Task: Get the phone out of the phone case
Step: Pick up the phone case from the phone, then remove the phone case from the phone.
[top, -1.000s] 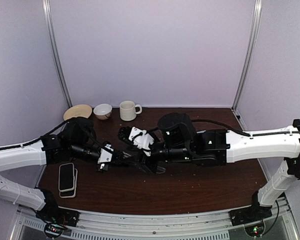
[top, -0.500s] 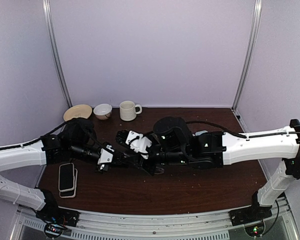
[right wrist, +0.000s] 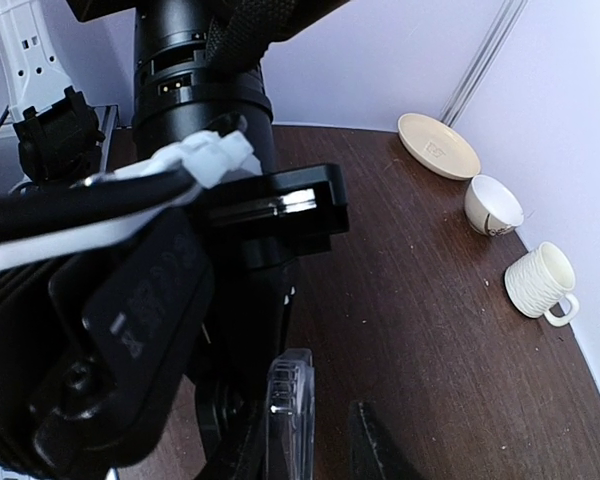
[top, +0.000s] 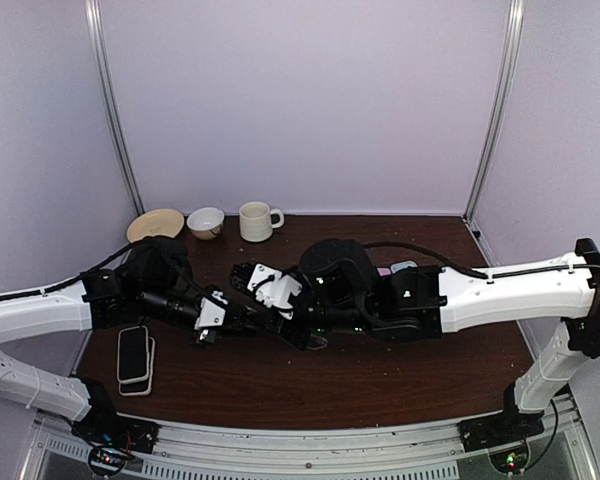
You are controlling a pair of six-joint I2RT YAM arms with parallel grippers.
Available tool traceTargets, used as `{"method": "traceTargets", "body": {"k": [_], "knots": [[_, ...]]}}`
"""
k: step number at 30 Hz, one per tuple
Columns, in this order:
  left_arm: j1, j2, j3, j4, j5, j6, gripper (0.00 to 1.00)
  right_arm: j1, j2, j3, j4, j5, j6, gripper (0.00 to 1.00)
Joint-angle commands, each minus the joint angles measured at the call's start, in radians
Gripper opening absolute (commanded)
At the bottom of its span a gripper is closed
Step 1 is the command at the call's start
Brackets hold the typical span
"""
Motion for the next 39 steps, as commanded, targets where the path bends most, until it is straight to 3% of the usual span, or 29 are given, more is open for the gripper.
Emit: {"method": "traceTargets", "body": {"k": [1,7,20,39], "knots": [[-0.007,-0.038,0.036,0.095,0.049,0.013,0.00,-0.004,0.014,0.023,-0.029,0.024,-0.007,0.27],[-0.008,-0.035,0.039,0.094,0.029,0.009,0.00,0.003,0.006,0.012,-0.042,-0.078,-0.012,0.24],[-0.008,-0.041,0.040,0.099,0.007,0.007,0.00,0.018,0.021,0.015,-0.079,-0.069,-0.019,0.13],[-0.008,-0.057,0.032,0.107,-0.072,0.014,0.00,0.030,-0.018,-0.041,-0.094,-0.056,-0.015,0.11]]}}
